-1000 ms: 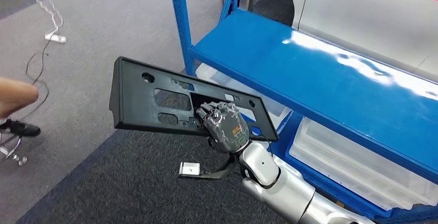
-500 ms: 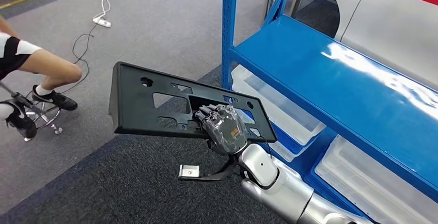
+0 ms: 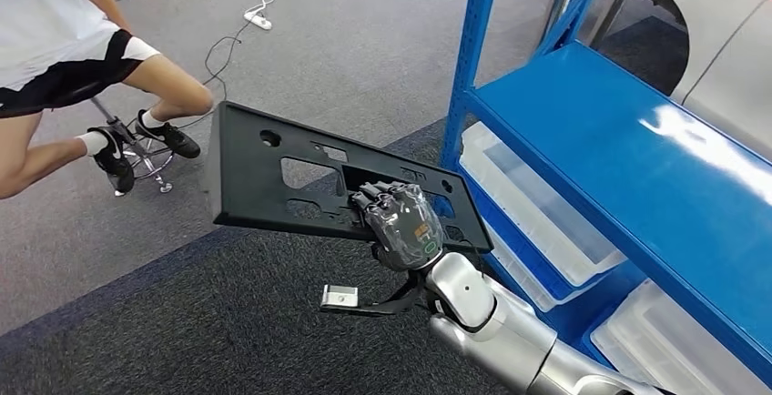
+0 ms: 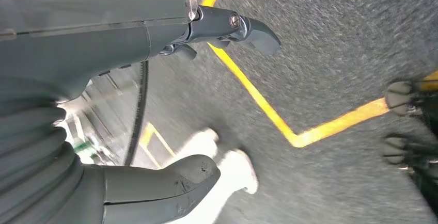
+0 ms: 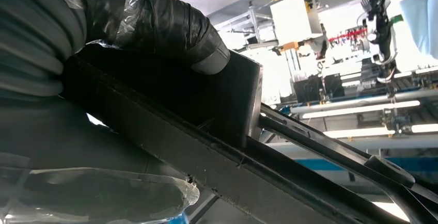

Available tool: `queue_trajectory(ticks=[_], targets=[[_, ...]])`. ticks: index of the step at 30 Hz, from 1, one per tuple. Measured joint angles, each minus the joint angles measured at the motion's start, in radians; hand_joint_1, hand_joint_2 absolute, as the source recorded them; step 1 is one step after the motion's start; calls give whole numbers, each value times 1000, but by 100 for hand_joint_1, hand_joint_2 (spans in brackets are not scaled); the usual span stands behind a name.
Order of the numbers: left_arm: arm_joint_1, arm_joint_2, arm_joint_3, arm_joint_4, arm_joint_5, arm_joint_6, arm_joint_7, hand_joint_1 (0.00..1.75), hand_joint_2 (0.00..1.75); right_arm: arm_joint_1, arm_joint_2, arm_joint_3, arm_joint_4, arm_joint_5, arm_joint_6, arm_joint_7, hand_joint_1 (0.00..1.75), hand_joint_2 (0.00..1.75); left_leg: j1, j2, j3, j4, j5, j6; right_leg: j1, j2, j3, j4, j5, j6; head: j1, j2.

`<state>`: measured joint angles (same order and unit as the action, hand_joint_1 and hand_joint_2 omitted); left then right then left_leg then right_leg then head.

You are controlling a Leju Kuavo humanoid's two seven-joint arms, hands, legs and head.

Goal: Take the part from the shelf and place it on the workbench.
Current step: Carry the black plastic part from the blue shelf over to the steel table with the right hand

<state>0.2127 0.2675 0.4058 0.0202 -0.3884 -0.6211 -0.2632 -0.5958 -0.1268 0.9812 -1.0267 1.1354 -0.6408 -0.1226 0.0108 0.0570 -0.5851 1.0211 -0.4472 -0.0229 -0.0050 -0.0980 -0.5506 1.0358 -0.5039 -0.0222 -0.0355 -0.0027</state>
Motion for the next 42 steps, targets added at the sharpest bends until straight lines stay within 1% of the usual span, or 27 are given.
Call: queue_trajectory(ticks=[2,3,5,7,9,10,11,12,14,16,18,19,20,22,24,25,26,27,29,31,33,35,37,39,40,41,42], targets=[[13,-36,27,0,23,30,2,0,175,12,-34,-12,-17,-26,2,-5,175,175,-7,-16,-1,-8,0,16,0,-19,5,-4,-2,13,0,0],[22,-55,40,0,31,43,0,0,175,21,-52,-22,-30,-44,10,-9,175,175,-6,-26,0,-12,3,22,-2,-17,7,-2,-6,19,0,0],[35,-89,63,0,42,59,-3,0,175,38,-83,-47,-62,-74,37,-18,175,175,-1,-43,3,-22,9,36,-6,26,-6,35,-36,28,0,0],[39,-115,81,0,48,66,-3,0,175,53,-109,-70,-90,-88,65,-25,175,175,0,-61,4,-25,11,45,-8,79,-59,148,-99,29,1,0],[38,-134,94,0,51,67,-2,0,175,67,-126,-86,-102,-106,92,-32,175,175,-1,-87,4,-23,11,49,-7,95,-117,261,-135,30,1,0],[39,-141,99,0,52,67,-1,0,175,73,-130,-94,-105,-122,107,-37,175,175,-1,-102,4,-21,10,50,-7,97,-126,273,-124,30,1,0],[38,-146,102,0,54,67,0,0,175,77,-132,-101,-108,-138,121,-43,175,175,-1,-118,5,-17,9,49,-8,100,-116,244,-94,30,1,0],[38,-150,106,0,56,67,1,0,175,79,-134,-109,-112,-153,134,-49,175,175,-1,-133,5,-12,6,48,-10,110,-91,183,-52,29,1,0],[37,-157,113,0,59,71,5,0,175,78,-134,-123,-116,-176,159,-58,175,175,-2,-161,-2,2,0,41,-17,160,-42,68,-1,28,0,0],[37,-162,119,0,60,75,7,0,175,78,-134,-131,-117,-193,181,-65,175,175,1,-186,-15,11,0,29,-18,189,-27,28,2,27,0,0],[40,-168,120,0,62,76,7,0,175,78,-135,-135,-117,-180,185,-66,175,175,7,-204,-25,11,4,17,-15,166,-26,22,5,20,0,0],[43,-171,120,0,62,76,7,0,175,77,-135,-137,-118,-156,176,-62,175,175,7,-188,-30,19,0,12,-15,152,-23,17,8,14,0,0],[44,-172,121,0,63,76,7,0,175,76,-135,-138,-118,-124,162,-57,175,175,5,-158,-41,42,-14,8,-16,138,-19,12,10,8,-1,0],[42,-175,121,0,64,75,6,0,175,74,-137,-138,-118,-65,133,-46,175,175,3,-87,-89,147,-70,-1,-13,108,-14,6,10,-1,-2,0],[39,-177,122,0,64,75,5,0,175,74,-140,-138,-118,-35,119,-40,175,175,6,-64,-146,264,-117,-7,-8,75,-12,6,7,-5,-2,0],[39,-178,122,0,64,76,5,0,175,74,-142,-138,-118,-23,115,-36,175,175,7,-62,-155,283,-116,-7,-6,60,-12,6,5,-6,-2,0],[39,-179,122,0,65,77,6,0,175,73,-143,-138,-118,-7,109,-31,175,175,7,-60,-143,262,-97,-5,-4,45,-10,6,4,-6,-2,0],[39,-179,123,0,65,79,8,0,175,71,-144,-138,-117,18,99,-24,175,175,5,-52,-111,203,-64,0,-2,32,-8,6,2,-5,-2,0],[39,-179,125,0,65,80,10,0,175,62,-144,-138,-116,81,73,-7,175,175,-4,-12,-37,65,-15,15,1,9,-4,6,-2,-2,-2,0],[39,-179,126,0,63,76,10,0,175,45,-148,-133,-112,141,48,6,175,175,-16,9,-9,6,-4,32,3,-10,-1,4,-4,6,-2,0],[42,-178,126,0,62,76,11,0,175,31,-151,-123,-105,175,36,13,175,175,-19,-13,-8,-4,1,46,2,-25,4,-2,-6,17,-2,0],[43,-179,127,0,61,79,15,0,175,18,-153,-109,-96,191,35,18,175,175,-15,-35,2,-24,12,56,-2,13,3,16,-23,25,-2,0],[39,-179,127,0,61,79,16,0,175,4,-160,-91,-86,204,36,23,175,175,-11,-55,8,-35,20,63,-6,74,-39,107,-75,29,-2,0],[34,-179,127,0,61,77,16,0,175,-2,-172,-70,-76,215,38,26,175,175,-10,-81,8,-32,20,67,-8,94,-103,229,-122,32,-2,0],[33,-179,128,0,62,77,15,0,175,-4,-179,-59,-73,220,44,26,175,175,-10,-97,7,-30,19,66,-9,96,-121,258,-121,34,-2,0],[33,-179,128,0,62,78,15,0,175,-8,-184,-49,-71,223,56,26,175,175,-9,-113,7,-26,17,65,-10,97,-122,250,-100,35,-2,0],[33,-180,128,0,62,80,15,0,175,-14,-191,-41,-72,225,70,26,175,175,-8,-128,7,-19,14,63,-13,101,-105,205,-63,37,-2,0]])
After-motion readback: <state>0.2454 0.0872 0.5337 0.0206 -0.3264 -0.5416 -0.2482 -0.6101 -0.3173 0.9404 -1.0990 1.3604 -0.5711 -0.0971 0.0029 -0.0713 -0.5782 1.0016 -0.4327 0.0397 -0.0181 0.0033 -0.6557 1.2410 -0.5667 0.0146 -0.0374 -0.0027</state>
